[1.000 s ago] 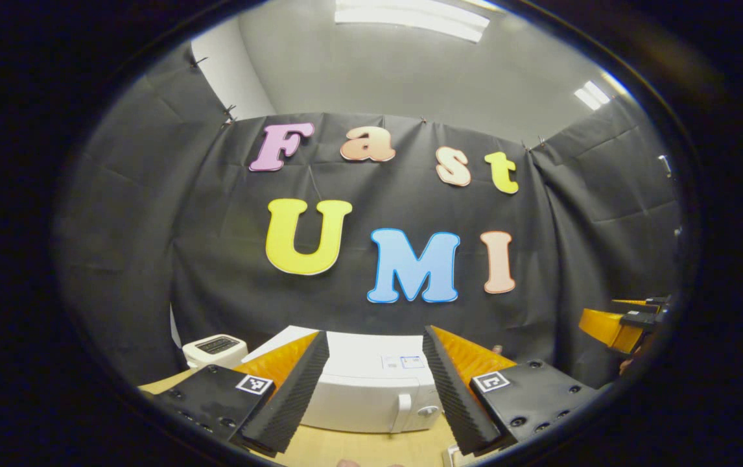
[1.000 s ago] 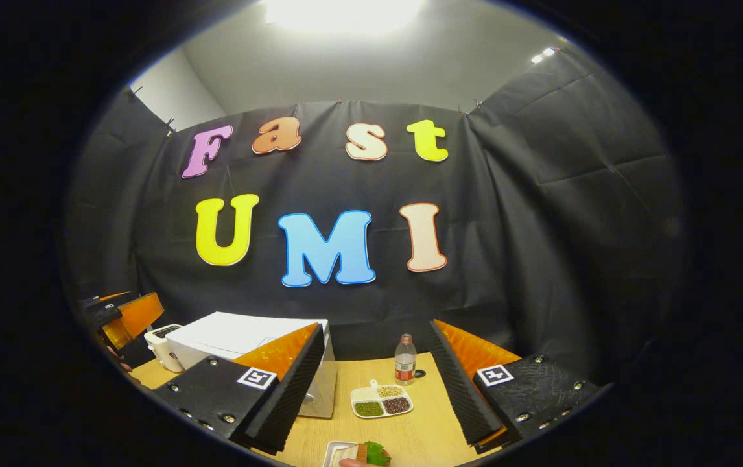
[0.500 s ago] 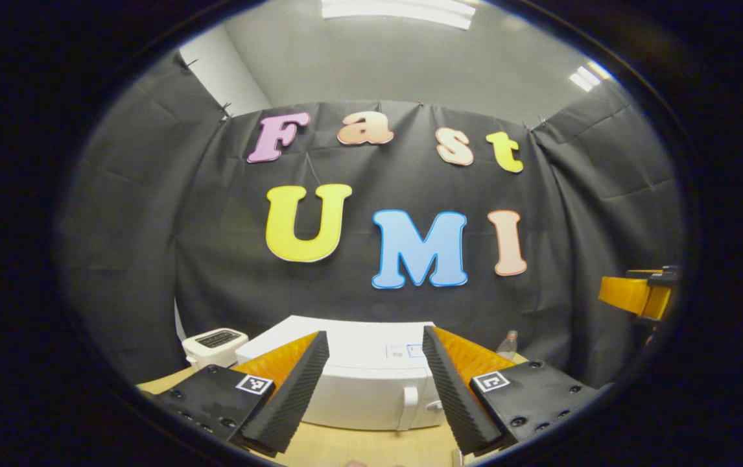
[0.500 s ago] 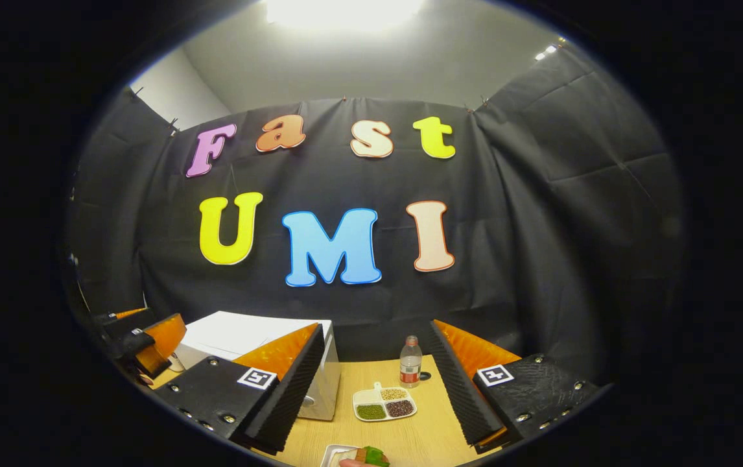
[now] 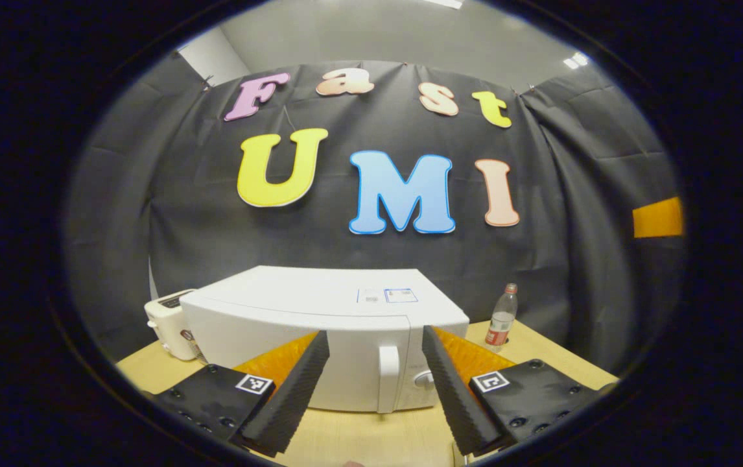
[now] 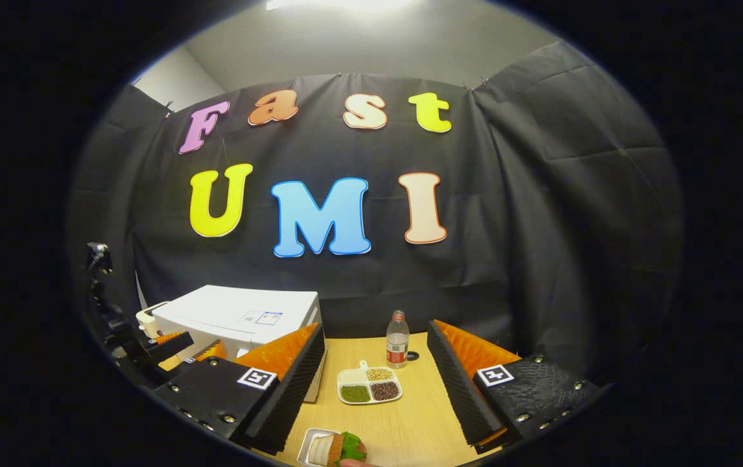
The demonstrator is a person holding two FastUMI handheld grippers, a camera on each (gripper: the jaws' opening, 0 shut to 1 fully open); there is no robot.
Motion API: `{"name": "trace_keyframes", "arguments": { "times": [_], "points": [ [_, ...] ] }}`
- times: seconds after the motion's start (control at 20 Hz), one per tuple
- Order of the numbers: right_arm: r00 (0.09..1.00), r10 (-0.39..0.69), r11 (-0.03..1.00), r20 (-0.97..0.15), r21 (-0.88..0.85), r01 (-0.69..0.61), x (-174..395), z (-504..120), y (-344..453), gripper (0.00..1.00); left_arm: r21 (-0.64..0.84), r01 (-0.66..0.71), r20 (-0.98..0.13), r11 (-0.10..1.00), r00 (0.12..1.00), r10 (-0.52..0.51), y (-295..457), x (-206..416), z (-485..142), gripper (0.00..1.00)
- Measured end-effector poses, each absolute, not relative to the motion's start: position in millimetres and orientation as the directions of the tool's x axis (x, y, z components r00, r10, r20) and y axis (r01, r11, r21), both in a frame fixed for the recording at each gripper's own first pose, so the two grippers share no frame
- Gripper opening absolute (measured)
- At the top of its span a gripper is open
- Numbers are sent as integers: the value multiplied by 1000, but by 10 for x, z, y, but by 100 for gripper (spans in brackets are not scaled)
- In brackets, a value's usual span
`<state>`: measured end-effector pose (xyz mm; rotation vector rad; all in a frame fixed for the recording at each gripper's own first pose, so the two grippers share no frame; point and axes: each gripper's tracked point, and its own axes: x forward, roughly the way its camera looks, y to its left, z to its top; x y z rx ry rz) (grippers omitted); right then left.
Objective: Open the microwave oven with the left hand, put the food in, and close the microwave oven.
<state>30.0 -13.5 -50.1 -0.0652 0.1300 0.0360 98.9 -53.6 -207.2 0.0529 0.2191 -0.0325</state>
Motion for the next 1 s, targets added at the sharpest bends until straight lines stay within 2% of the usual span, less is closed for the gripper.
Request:
{"name": "trace_keyframes", "arguments": {
  "times": [0.1,0.2,0.25,0.3,0.35,0.4,0.55,0.6,0.65,0.8,0.9,1.0],
  "points": [
    [989,22,995,-144,-91,-36,320,-553,-200,96,76,41,-276,996,961,-18,-538,1110,-2418,96],
    [986,11,994,-167,-108,-29,326,-616,-252,96,66,39,-320,997,947,-16,-547,1267,-2688,83],
    [984,8,993,-175,-110,-28,324,-638,-264,96,59,34,-336,998,942,-12,-538,1335,-2791,87],
    [984,5,993,-180,-113,-25,333,-649,-276,96,44,37,-350,998,937,-19,-535,1388,-2878,72],
    [983,1,993,-183,-115,-22,343,-667,-289,96,29,52,-362,998,932,-38,-560,1442,-2935,74],
    [982,-3,993,-188,-116,-19,358,-674,-298,96,7,86,-376,996,923,-77,-648,1445,-2965,64],
    [981,-1,994,-196,-109,-21,381,-708,-285,96,64,109,-374,992,924,-77,-677,1435,-2972,35],
    [980,1,994,-197,-107,-22,390,-709,-278,96,59,115,-369,992,925,-86,-683,1441,-2969,29],
    [980,4,994,-198,-104,-25,397,-717,-273,96,51,117,-373,992,924,-89,-678,1448,-2975,30],
    [978,12,995,-207,-92,-31,390,-748,-257,96,50,115,-380,992,921,-88,-669,1422,-2990,14],
    [976,23,995,-217,-87,-43,366,-763,-231,96,19,112,-391,993,915,-96,-660,1425,-2987,8],
    [977,25,995,-210,-92,-45,347,-727,-249,96,22,123,-397,992,912,-104,-668,1421,-2970,7]
  ]
}}
